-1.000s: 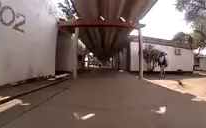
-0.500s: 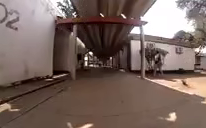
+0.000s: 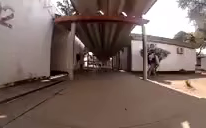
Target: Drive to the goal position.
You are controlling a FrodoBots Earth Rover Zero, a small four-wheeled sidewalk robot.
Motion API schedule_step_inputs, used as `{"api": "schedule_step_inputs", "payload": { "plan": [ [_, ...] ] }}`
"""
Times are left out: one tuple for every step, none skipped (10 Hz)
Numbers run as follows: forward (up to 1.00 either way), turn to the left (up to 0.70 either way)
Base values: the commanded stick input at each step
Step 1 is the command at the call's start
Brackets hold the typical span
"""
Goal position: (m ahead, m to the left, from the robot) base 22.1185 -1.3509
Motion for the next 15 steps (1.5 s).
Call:
{"api": "schedule_step_inputs", "payload": {
  "plan": [
    [0.5,0.0],
    [0.5,0.0],
    [0.5,0.0],
    [0.5,0.0],
    [0.5,0.0],
    [0.5,0.0],
    [0.5,0.0],
    [0.5,0.0],
    [0.5,0.0],
    [0.5,0.0],
    [0.5,0.0],
    [0.5,0.0],
    [0.5,0.0],
    [0.5,0.0],
    [0.5,0.0]
  ]
}}
